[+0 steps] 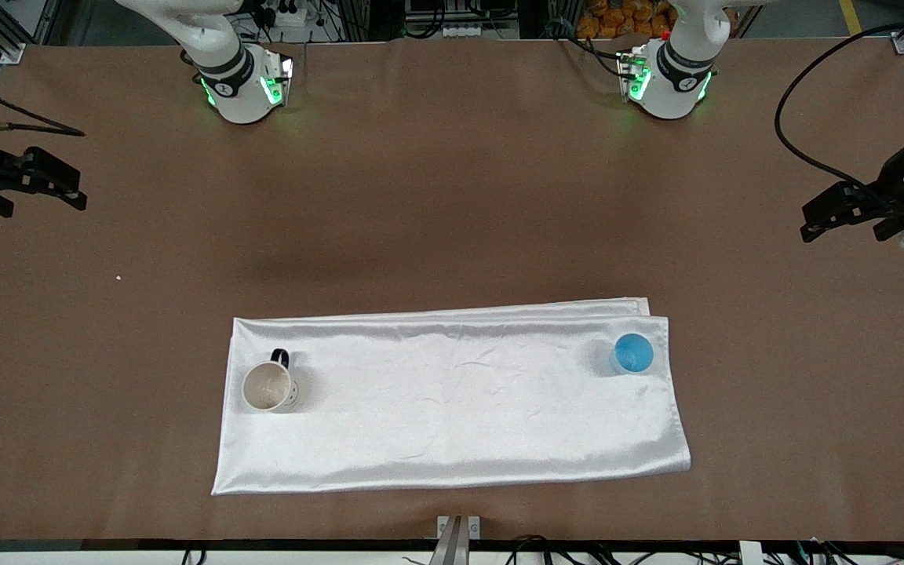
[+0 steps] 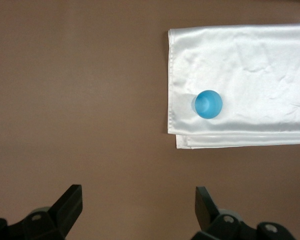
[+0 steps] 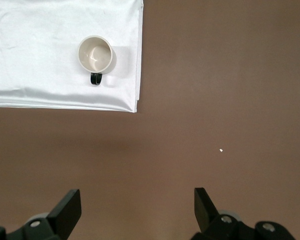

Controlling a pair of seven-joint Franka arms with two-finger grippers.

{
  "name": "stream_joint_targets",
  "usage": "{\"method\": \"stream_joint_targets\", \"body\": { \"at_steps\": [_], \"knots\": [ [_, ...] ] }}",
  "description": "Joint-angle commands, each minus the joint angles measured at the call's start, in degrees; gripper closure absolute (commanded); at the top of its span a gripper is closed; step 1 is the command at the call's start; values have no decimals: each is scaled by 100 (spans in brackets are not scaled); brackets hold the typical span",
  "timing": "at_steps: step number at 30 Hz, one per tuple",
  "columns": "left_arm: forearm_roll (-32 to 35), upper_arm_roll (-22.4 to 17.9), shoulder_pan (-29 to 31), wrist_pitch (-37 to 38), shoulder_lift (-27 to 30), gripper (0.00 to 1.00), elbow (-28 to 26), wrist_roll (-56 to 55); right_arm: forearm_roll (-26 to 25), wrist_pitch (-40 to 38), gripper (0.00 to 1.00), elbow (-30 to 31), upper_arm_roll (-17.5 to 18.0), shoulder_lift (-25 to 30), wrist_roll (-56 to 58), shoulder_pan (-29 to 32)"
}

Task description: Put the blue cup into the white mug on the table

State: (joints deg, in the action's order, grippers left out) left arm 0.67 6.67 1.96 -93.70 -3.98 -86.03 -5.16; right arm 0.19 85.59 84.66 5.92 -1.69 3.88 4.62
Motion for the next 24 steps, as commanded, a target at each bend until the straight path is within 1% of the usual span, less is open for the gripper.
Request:
{"method": "stream_joint_targets", "body": {
  "at_steps": [1, 12, 14, 24],
  "knots": [
    [-225, 1, 58, 63, 11, 0, -28, 76, 78, -69, 0, -11, 41, 37, 34, 83],
    [-278, -7, 15, 1, -279, 0, -89, 68, 78, -69, 0, -11, 41, 28, 34, 83],
    [-278, -7, 15, -112, -288, 0, -220, 68, 78, -69, 0, -11, 41, 28, 34, 83],
    [-278, 1, 15, -1246, -244, 0, -1178, 68, 78, -87, 0, 7, 41, 28, 34, 83]
  ]
}}
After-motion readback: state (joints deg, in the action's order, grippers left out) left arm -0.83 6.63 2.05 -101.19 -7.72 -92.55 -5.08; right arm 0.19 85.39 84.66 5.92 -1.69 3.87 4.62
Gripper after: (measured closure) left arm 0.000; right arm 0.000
